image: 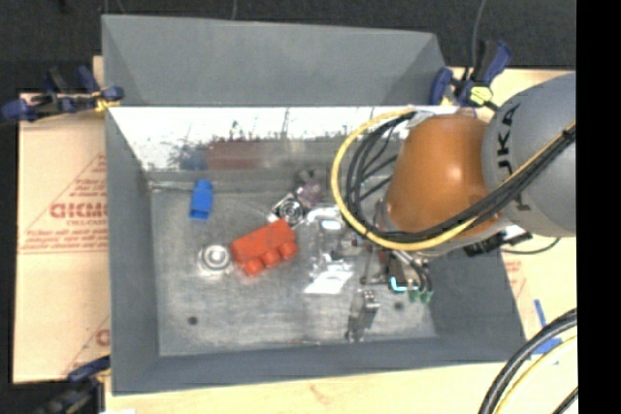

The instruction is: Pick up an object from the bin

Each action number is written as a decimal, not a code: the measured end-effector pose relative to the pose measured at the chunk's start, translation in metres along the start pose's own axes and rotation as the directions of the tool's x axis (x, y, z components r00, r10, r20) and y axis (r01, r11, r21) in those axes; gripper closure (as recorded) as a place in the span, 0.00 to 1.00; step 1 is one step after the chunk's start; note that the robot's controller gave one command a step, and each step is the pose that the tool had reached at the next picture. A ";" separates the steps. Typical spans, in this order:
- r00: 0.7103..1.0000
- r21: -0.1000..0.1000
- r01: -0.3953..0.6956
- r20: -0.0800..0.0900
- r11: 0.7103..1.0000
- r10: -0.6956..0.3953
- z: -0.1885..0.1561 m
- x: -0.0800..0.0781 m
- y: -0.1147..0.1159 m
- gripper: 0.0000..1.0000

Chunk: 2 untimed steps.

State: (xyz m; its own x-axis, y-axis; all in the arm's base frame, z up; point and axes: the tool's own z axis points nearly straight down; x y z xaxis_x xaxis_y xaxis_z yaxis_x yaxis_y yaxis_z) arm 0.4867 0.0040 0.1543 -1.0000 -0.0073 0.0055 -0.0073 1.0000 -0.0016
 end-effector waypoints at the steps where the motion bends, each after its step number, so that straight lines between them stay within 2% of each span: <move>1: 0.996 -0.004 -0.084 0.011 0.996 0.084 0.006 -0.051 0.000 0.00; 2: 0.976 -0.007 -0.218 0.008 0.976 0.218 0.034 -0.096 0.056 0.00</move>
Offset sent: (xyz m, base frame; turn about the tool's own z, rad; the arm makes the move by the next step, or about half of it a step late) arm 0.0487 0.0007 -0.0065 0.0861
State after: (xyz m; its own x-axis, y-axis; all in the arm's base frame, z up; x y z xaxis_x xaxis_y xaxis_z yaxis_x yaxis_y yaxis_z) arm 0.5825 0.0610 0.1195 -0.9775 0.2109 -0.0033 0.2109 0.9775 0.0046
